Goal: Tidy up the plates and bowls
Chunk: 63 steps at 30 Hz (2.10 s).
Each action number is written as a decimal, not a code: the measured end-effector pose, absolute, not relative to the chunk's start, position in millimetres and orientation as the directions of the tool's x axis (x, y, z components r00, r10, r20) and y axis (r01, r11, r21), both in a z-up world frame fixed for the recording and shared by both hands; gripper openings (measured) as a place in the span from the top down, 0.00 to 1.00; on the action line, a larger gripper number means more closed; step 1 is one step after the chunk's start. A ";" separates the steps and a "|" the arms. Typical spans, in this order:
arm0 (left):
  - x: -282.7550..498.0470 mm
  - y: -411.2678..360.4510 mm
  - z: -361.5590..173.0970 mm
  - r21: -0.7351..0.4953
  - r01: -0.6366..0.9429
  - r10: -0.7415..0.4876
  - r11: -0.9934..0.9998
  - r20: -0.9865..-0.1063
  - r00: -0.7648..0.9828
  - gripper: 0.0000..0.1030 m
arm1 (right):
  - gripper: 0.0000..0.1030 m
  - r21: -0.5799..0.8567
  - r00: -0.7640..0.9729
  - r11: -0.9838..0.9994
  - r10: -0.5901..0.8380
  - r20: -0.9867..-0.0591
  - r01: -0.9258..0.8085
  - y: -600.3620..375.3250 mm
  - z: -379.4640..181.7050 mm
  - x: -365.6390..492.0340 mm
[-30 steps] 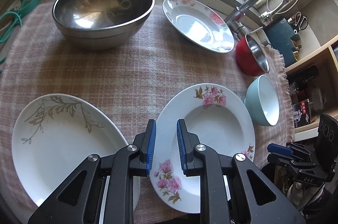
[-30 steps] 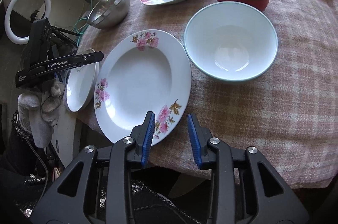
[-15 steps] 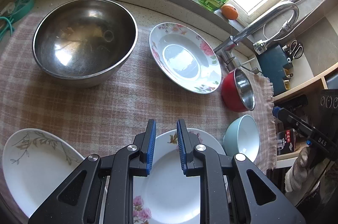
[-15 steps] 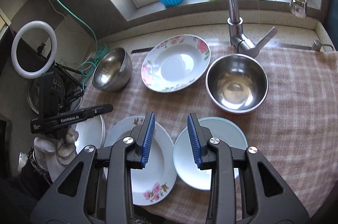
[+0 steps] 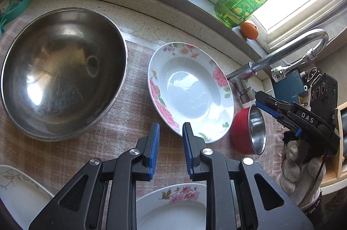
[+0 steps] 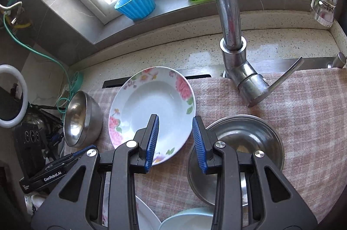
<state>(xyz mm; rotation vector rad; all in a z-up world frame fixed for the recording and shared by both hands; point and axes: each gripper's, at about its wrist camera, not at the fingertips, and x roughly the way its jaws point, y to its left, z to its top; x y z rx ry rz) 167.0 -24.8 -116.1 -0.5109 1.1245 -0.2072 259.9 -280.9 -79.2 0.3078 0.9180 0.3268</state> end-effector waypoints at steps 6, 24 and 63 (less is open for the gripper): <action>183.5 -28.5 -125.1 -0.483 -0.114 -0.399 0.868 -0.817 0.417 0.81 | 0.68 0.394 0.557 0.913 0.384 -0.736 -0.108 -279.6 -86.9 284.8; 198.6 -28.8 -134.0 -0.443 -0.145 -0.356 0.885 -0.842 0.406 0.78 | 0.70 0.386 0.512 0.917 0.382 -0.769 -0.104 -270.6 -109.6 310.6; 189.2 -28.8 -131.0 -0.368 -0.090 -0.292 0.926 -0.846 0.447 0.82 | 0.84 0.310 0.506 0.930 0.367 -0.781 -0.195 -257.6 -101.7 302.2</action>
